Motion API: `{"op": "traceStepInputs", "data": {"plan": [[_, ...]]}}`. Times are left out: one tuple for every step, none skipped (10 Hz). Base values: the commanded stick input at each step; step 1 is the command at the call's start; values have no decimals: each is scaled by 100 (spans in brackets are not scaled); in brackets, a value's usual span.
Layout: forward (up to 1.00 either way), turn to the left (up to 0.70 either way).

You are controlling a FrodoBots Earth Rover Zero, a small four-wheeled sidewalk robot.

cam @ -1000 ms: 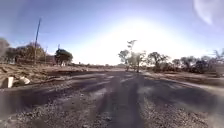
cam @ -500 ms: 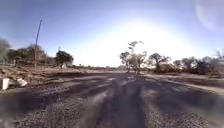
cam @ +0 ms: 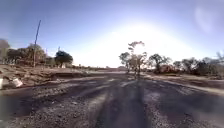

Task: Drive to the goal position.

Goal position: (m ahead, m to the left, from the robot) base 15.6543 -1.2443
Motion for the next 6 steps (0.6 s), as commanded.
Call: {"op": "traceStepInputs", "data": {"plan": [[50,0],[50,0],[50,0],[50,0],[50,0],[50,0]]}}
